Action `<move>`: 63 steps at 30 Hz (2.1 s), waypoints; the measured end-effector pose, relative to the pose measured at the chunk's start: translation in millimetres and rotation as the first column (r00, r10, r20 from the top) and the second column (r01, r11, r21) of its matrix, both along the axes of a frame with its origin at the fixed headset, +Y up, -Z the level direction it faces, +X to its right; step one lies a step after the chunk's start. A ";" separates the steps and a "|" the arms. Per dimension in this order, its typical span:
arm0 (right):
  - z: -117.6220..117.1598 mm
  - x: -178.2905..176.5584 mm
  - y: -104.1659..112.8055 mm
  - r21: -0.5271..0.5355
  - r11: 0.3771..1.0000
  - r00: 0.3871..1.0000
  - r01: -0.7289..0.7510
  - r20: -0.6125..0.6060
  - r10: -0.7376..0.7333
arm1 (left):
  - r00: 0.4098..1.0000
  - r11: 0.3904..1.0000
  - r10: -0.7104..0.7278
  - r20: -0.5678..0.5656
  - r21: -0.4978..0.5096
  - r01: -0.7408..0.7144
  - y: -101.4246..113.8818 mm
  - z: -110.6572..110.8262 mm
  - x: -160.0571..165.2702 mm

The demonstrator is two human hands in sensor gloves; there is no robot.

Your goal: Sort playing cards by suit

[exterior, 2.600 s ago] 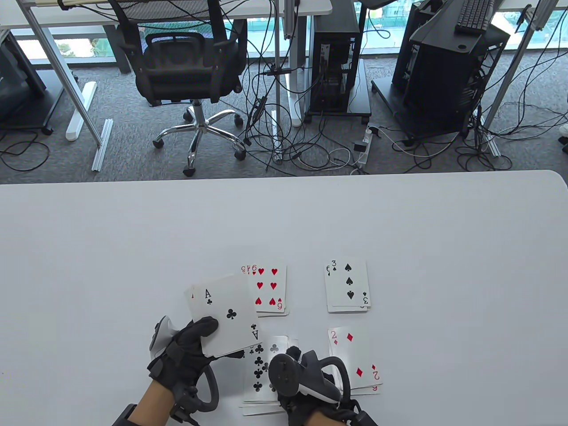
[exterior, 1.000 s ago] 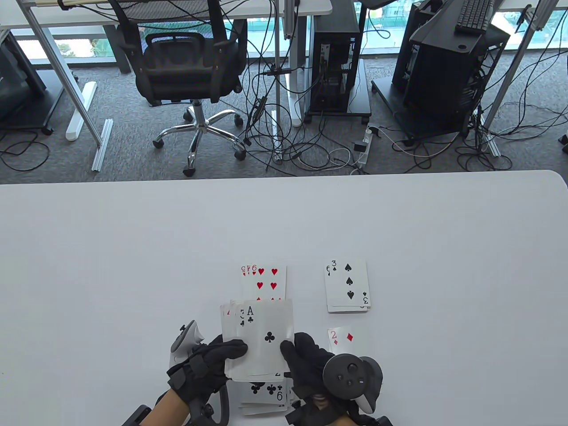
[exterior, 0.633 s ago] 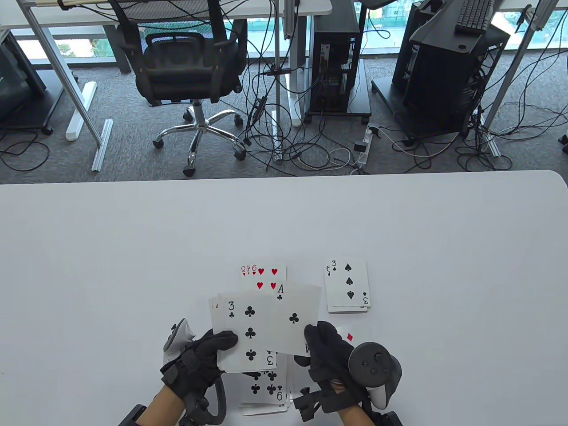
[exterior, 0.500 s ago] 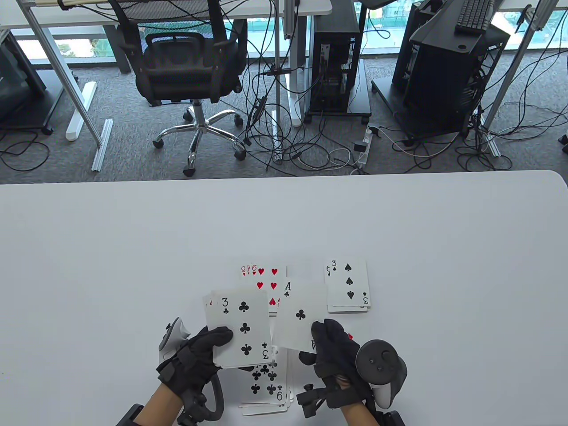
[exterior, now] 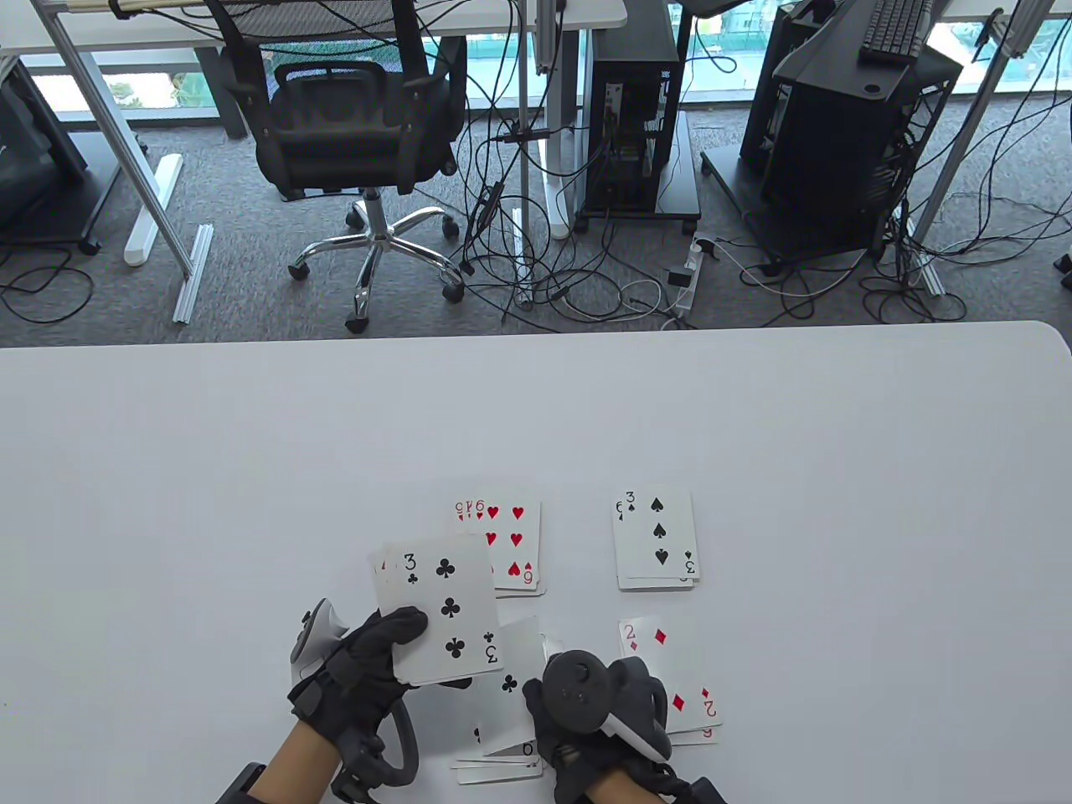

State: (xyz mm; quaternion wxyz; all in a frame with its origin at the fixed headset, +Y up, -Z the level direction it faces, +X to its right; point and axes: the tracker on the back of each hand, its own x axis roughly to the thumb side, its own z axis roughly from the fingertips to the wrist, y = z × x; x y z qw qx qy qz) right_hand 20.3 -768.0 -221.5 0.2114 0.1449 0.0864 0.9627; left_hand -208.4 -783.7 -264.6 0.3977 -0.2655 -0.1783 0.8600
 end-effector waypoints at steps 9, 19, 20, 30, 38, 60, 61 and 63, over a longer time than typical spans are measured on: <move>2.5 -11.6 -2.7 -0.006 0.977 0.975 -0.212 -0.071 0.211 | 1.000 1.000 0.002 0.011 -0.004 -0.002 0.6 0.9 1.4; 1.2 27.9 31.4 0.231 0.946 0.971 0.226 0.020 -0.237 | 1.000 1.000 -0.011 0.028 0.004 0.011 0.0 1.2 2.4; 2.3 32.8 35.1 0.266 0.917 0.948 0.299 0.027 -0.317 | 0.999 1.000 -0.017 0.032 0.005 0.017 -0.2 1.4 2.8; 8.8 25.7 39.0 0.238 0.824 0.857 0.514 -0.109 -0.503 | 0.992 0.998 -0.054 0.118 0.027 0.051 1.2 9.7 22.5; 12.4 19.8 40.0 0.286 0.833 0.879 0.473 -0.081 -0.470 | 0.982 0.996 -0.077 0.169 0.050 0.070 1.9 13.4 32.5; 2.0 47.7 37.8 0.308 0.725 0.751 0.616 0.047 -0.659 | 0.990 0.999 -0.034 0.138 0.045 0.028 3.8 9.9 27.4; 0.9 50.7 37.6 0.313 0.717 0.740 0.623 0.062 -0.670 | 0.991 0.999 -0.031 0.130 0.043 0.026 4.2 9.4 26.0; -1.4 57.9 36.5 0.329 0.703 0.718 0.631 0.094 -0.689 | 0.993 0.999 -0.026 0.113 0.043 0.021 5.0 7.8 22.6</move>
